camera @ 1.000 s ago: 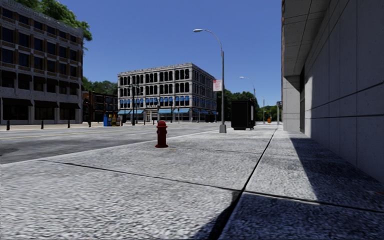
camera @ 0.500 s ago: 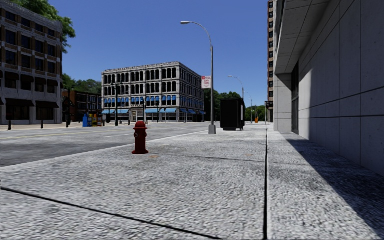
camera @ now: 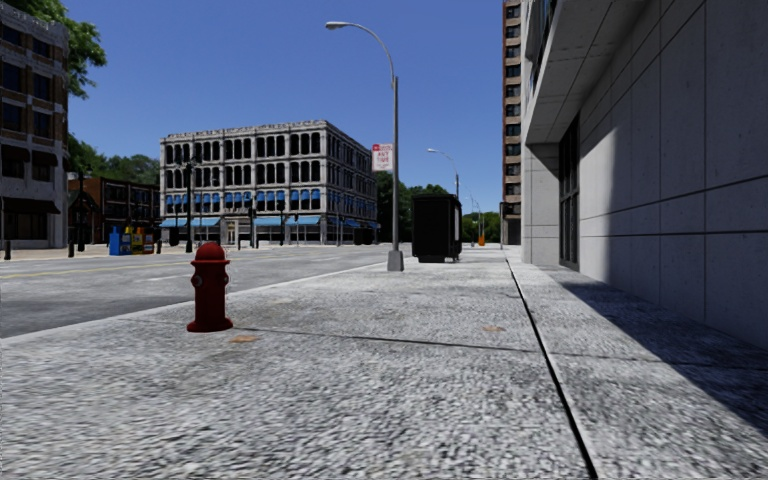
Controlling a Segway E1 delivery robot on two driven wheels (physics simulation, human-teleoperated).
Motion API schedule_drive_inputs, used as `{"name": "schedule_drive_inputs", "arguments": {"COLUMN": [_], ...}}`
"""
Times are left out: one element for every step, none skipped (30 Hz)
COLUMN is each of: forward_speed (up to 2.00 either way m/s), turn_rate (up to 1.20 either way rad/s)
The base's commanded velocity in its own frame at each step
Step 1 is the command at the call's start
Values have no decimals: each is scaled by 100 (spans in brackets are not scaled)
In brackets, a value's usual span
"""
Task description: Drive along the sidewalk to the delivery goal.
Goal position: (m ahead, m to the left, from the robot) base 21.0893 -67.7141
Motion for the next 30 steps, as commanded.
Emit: {"name": "schedule_drive_inputs", "arguments": {"forward_speed": [200, 200, 200, 200, 200, 200, 200, 200, 200, 200, 200, 200, 200, 200, 200, 200, 200, 200, 200, 200, 200, 200, 200, 200, 200, 200, 200, 200, 200, 200], "turn_rate": [-39, -39, -39, -39, -39, -39, -39, -39, -39, -39, -39, -39, -39, -39, -39, -39, -39, -39, -39, -39, -39, -39, -39, -39, -39, -39, -39, -39, -39, -39]}}
